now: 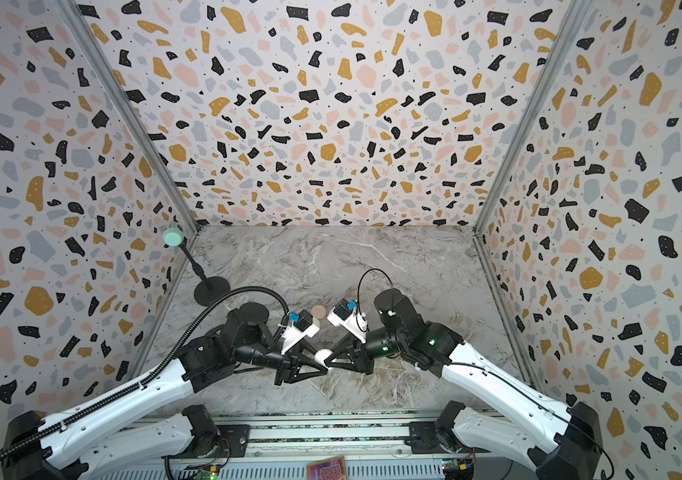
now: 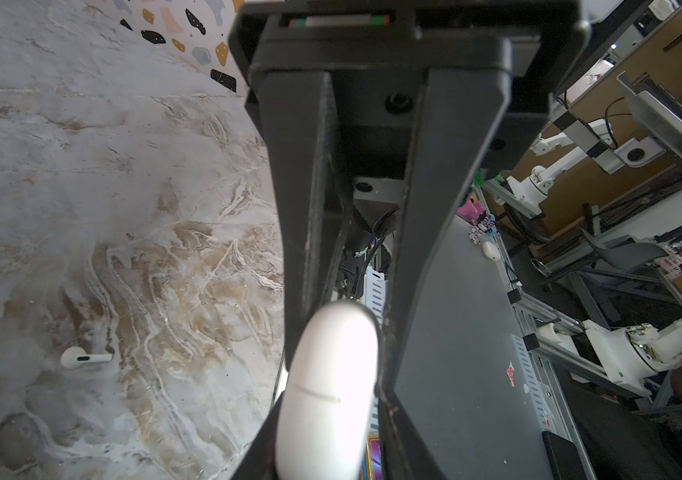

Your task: Insert the wireless bluetooth earbuds into the charging case

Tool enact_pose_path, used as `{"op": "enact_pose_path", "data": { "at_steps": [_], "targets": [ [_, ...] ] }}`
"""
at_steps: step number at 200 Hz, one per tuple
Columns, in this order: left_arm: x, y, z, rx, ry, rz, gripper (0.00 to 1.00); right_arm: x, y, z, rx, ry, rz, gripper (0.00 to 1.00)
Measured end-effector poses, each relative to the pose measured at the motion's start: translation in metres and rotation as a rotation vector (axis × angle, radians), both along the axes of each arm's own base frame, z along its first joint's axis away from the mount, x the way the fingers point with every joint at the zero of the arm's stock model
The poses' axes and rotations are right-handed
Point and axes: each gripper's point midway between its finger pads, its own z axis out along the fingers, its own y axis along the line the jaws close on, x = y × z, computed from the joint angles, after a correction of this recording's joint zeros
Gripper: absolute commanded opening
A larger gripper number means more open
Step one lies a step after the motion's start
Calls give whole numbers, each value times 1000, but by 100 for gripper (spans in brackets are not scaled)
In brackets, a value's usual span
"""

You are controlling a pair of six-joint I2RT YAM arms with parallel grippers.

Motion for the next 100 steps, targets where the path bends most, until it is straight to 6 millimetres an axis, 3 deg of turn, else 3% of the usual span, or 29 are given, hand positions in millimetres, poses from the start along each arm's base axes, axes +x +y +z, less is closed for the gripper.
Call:
{"op": "enact_pose_path", "data": {
  "at_steps": [32,56,69,74,80,100],
  "targets": [
    [-2,0,1,-2,8,-7,27,0,0,0,0,-11,4,0],
    [-5,1,1,-3,24,-19,14,-3,1,0,4,-21,20,0],
    [-5,1,1,-3,27,-22,0,-3,1,0,4,-24,23,0],
    [-5,1,1,-3,28,-22,0,-3,1,0,4,-25,23,0],
    [-6,1,1,-3,28,-24,0,-3,1,0,4,-25,23,7],
    [-4,1,0,1,25,-14,0,-2,1,-1,0,-29,16,47]
  ]
}}
